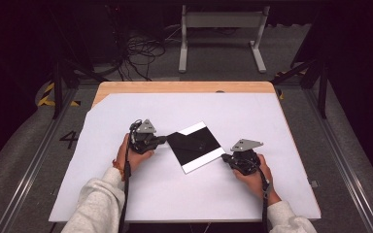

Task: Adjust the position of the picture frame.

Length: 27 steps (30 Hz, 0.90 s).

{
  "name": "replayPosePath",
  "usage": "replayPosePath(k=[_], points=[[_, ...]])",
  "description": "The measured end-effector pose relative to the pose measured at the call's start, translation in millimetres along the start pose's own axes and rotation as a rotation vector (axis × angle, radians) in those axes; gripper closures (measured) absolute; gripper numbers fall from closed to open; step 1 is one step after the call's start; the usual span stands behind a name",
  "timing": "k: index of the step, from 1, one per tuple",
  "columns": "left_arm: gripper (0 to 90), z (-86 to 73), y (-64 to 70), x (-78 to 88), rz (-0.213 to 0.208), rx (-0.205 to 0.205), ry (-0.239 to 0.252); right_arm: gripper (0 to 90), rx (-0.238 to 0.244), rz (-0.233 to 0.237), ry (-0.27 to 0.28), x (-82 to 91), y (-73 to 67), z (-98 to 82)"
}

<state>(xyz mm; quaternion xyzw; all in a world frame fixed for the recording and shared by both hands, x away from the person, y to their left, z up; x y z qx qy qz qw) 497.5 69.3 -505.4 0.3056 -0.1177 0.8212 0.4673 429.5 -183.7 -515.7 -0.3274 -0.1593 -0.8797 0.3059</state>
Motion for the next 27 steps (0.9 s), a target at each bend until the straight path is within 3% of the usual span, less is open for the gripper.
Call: replayPosePath(k=[3,8,10,12,17,20,24,27], points=[[90.0,3.5,-10.7,-6.1,0.020,0.021,-0.009,90.0,0.005,-0.007,0.004,-0.2,-0.8,-1.1],[90.0,0.3,-20.9,-19.4,0.082,-0.016,-0.065,90.0,0.011,-0.021,0.007,-0.3,-1.4,-1.2],[90.0,-2.8,-23.4,-22.5,0.068,0.010,-0.062,90.0,0.010,-0.021,0.008,-0.4,-1.3,-1.2],[90.0,-2.6,-25.2,-23.6,0.080,0.009,-0.062,90.0,0.007,-0.018,0.008,-0.5,-1.2,-1.3],[89.7,2.7,-28.9,-28.0,0.053,0.042,-0.067,90.0,0.003,-0.019,0.008,-1.2,-0.8,-0.8],[89.7,4.8,-26.8,-32.9,0.046,0.023,-0.079,90.0,0.007,-0.019,0.006,-1.2,-0.9,-0.7],[90.0,7.2,-25.2,-34.7,-0.007,0.045,-0.081,90.0,-0.001,-0.015,0.005,-1.3,-0.4,-1.0],[90.0,7.3,-18.0,-35.0,-0.047,0.018,-0.111,90.0,-0.007,-0.014,0.009,-1.7,0.3,-1.0]])
Point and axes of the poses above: each handheld gripper's, and its own axes: x roughly backward along the jaws, z roughly out of its top, y roughly to its right, the point moved 9 cm from there along -x, roughly forward along the jaws, and after that the axes turned 3 degrees about -z, right-handed, at the moved point
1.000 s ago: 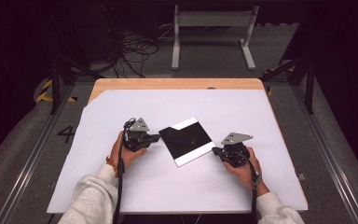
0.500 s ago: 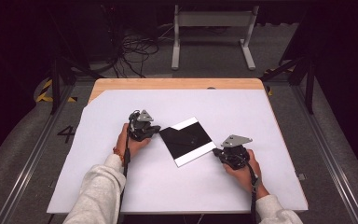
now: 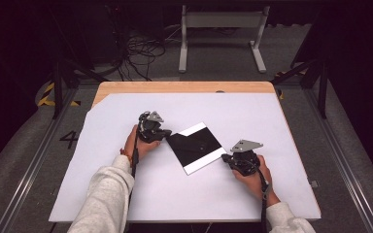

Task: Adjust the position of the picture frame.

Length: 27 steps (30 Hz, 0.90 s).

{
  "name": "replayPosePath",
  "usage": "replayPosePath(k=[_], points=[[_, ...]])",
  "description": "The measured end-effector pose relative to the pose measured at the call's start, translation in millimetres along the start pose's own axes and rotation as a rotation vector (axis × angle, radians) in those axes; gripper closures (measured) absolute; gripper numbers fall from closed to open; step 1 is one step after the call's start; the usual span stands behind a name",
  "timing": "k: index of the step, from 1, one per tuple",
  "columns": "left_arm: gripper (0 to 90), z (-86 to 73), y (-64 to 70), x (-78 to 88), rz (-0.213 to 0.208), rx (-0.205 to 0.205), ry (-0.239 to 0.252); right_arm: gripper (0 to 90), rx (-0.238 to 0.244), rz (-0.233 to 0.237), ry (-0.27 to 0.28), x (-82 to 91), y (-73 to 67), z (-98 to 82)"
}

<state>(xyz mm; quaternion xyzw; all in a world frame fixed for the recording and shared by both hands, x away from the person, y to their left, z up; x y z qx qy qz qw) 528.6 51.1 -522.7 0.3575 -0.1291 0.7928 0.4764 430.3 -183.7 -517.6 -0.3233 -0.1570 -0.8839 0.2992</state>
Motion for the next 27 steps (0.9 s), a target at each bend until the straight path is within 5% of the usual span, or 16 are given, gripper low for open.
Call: replayPosePath(k=[2,10,14,27], points=[[90.0,-0.9,7.0,-0.5,-0.041,-0.009,-0.018,90.0,-0.009,0.000,0.003,-0.4,0.7,0.1],[90.0,-6.6,25.6,2.4,-0.079,-0.037,-0.057,90.0,-0.037,-0.032,-0.010,2.1,9.4,-1.9],[90.0,-7.8,38.9,2.2,-0.083,-0.084,-0.082,90.0,-0.085,-0.036,-0.018,4.3,18.5,-4.2],[90.0,-17.1,75.3,3.6,-0.121,-0.148,-0.087,90.0,-0.144,-0.118,-0.031,5.6,39.3,-6.2]])
Point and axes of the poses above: each handheld gripper's, and its own axes: x roughly backward along the jaws, z roughly out of its top, y roughly to its right, the point moved 9 cm from there along -x, roughly forward along the jaws, and after that the axes turned 3 degrees about -z, right-handed, at the moved point
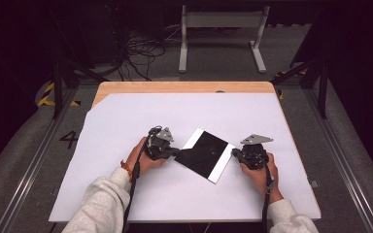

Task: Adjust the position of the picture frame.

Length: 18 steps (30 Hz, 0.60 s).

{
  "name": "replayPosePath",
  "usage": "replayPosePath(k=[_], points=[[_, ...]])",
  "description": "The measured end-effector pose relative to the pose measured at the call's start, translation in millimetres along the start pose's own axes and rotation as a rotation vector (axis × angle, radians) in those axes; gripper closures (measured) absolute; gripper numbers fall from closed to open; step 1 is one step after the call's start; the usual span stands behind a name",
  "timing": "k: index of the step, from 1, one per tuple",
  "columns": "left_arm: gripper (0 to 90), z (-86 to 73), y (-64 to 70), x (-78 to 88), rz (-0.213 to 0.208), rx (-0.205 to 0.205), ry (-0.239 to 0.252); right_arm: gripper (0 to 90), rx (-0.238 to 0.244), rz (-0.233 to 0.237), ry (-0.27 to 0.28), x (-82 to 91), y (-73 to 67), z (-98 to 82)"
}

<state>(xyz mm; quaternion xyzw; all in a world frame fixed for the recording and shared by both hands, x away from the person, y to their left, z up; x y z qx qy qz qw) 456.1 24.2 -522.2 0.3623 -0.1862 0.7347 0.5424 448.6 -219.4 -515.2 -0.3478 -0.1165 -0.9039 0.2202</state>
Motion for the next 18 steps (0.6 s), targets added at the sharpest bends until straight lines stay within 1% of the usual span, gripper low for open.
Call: replayPosePath(k=[1,3,5,6,7,9,12,14,16,17,18], points=[[90.0,-0.3,2.1,-0.2,-0.005,-0.003,0.000,90.0,-0.011,-0.001,0.002,-0.5,2.2,0.4],[90.0,-0.7,7.8,-1.1,-0.028,-0.015,0.004,90.0,-0.013,-0.003,0.001,-0.9,4.5,0.7],[90.0,-1.5,12.3,-0.9,-0.041,-0.040,0.006,90.0,-0.018,-0.006,0.006,-1.7,6.9,1.1],[90.0,-2.2,15.7,-0.8,-0.058,-0.043,0.014,90.0,-0.026,-0.002,0.009,-2.1,7.4,1.5],[90.0,-3.0,16.9,-0.1,-0.061,-0.043,0.015,90.0,-0.031,0.005,0.012,-2.7,8.6,1.7],[90.0,-4.9,21.0,1.3,-0.075,-0.061,0.018,90.0,-0.036,0.024,0.016,-3.7,10.4,2.2],[90.0,-7.1,27.4,2.8,-0.098,-0.075,0.028,90.0,-0.052,0.054,0.018,-6.1,12.7,4.0],[90.0,-7.9,30.8,2.7,-0.102,-0.077,0.029,90.0,-0.078,0.072,0.015,-8.6,13.6,6.0],[90.0,-8.4,34.6,2.9,-0.102,-0.094,0.023,90.0,-0.072,0.079,0.012,-10.8,13.8,8.3],[90.0,-9.5,38.8,3.0,-0.112,-0.094,0.023,90.0,-0.073,0.079,0.008,-11.6,13.3,9.1],[90.0,-10.6,42.4,3.0,-0.127,-0.097,0.025,90.0,-0.059,0.077,0.007,-13.0,12.6,10.4]])
Point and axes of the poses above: each handheld gripper's, and its own axes: x roughly backward along the jaws, z roughly out of its top, y roughly to its right, the point moved 9 cm from there along -x, roughly forward along the jaws, and after that the axes turned 3 degrees about -z, right-handed, at the moved point
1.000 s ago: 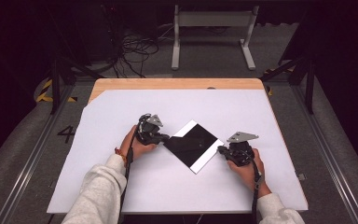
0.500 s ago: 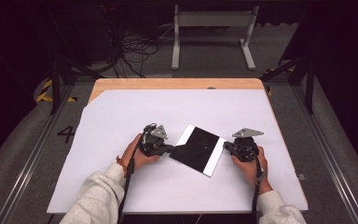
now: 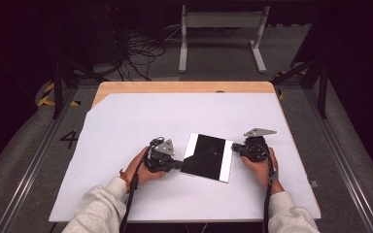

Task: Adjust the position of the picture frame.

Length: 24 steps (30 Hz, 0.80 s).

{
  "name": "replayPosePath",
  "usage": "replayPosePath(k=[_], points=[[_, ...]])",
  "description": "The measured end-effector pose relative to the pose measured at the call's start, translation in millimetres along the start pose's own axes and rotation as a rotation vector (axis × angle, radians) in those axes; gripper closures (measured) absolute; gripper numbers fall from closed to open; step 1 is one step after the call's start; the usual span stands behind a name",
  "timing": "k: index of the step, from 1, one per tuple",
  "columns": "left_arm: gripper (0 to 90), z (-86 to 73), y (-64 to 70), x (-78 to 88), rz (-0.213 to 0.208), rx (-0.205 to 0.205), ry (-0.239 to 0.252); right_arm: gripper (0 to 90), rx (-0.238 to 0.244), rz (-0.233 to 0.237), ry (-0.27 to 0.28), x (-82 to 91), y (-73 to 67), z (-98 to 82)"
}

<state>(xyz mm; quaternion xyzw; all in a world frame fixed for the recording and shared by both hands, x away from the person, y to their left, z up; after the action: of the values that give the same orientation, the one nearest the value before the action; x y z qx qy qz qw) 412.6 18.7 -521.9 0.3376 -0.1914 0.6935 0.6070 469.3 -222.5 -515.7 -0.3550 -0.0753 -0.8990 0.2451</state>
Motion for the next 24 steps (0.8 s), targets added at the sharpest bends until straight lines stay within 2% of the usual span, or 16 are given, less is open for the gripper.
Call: replayPosePath(k=[4,6,10,15,17,19,24], points=[[89.6,-2.3,13.3,-0.4,-0.008,-0.006,-0.005,90.0,0.019,0.002,-0.007,-5.8,-4.2,5.4],[89.4,-3.4,19.7,-0.4,-0.001,-0.023,-0.014,90.0,0.026,0.003,-0.011,-8.9,-8.3,7.9],[88.9,-5.7,33.3,-1.2,-0.010,-0.033,-0.016,90.0,0.053,0.023,-0.018,-11.1,-16.4,9.4],[89.8,-8.0,44.6,-2.1,-0.035,-0.033,-0.020,90.0,0.073,0.027,-0.023,-13.8,-26.4,10.9],[89.9,-8.5,53.2,-3.2,-0.048,-0.046,-0.023,90.0,0.082,0.030,-0.021,-15.2,-30.4,11.8],[89.9,-8.5,56.6,-4.2,-0.053,-0.049,-0.021,90.0,0.090,0.030,-0.019,-15.9,-32.3,12.3],[89.9,-9.1,61.4,-5.0,-0.032,-0.051,-0.015,90.0,0.117,0.010,-0.017,-18.0,-38.3,14.0]])
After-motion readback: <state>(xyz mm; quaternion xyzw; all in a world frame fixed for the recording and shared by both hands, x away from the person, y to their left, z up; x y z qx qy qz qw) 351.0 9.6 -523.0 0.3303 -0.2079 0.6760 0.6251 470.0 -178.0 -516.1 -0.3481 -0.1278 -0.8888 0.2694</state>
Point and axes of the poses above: each handheld gripper's, and its own axes: x roughly backward along the jaws, z roughly out of its top, y roughly to its right, the point moved 9 cm from there along -x, roughly forward along the jaws, and after that the axes turned 3 degrees about -z, right-handed, at the moved point
